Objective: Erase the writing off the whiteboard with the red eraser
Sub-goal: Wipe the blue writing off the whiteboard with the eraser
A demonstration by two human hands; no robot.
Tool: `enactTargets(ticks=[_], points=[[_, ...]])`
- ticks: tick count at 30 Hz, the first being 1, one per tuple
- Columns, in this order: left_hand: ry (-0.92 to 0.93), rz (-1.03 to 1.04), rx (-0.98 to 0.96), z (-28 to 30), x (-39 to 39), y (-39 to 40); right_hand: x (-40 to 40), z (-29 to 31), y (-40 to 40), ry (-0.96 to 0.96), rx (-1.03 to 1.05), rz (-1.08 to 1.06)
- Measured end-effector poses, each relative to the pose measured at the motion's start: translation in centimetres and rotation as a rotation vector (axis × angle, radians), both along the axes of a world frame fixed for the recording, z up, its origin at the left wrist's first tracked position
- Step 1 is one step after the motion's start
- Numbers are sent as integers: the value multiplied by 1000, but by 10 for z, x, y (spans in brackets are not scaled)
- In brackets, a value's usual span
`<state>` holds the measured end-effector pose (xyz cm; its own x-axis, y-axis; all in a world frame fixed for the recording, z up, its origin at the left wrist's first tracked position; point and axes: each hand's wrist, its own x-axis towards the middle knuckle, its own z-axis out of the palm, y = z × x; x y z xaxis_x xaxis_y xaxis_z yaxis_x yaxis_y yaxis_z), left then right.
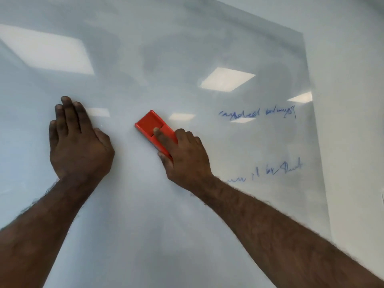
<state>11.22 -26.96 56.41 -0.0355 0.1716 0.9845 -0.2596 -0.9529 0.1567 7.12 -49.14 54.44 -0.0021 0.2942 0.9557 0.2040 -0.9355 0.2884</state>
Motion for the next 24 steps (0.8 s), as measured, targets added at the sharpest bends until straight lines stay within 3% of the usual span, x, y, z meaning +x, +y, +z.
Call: enactTargets(ticks=[3, 6, 10, 15, 17, 20, 24], points=[[9, 11, 45, 7, 1, -22, 6, 12, -64, -60, -37, -57], [13, 30, 96, 9, 2, -47, 11, 25, -145, -46, 247, -95], [13, 28, 74, 11, 3, -82, 13, 25, -241, 37, 787, -76], [27, 26, 93, 17, 6, -115, 13, 50, -231, 81, 1082, 90], [25, 24, 93, 20, 7, -127, 10, 54, -193, 39, 943, 82], [45, 30, 90, 23, 9, -140, 11, 31, -135, -24, 477, 75], [78, 17, 71, 26, 8, -148, 16, 20, -142, -92, 35, 45]])
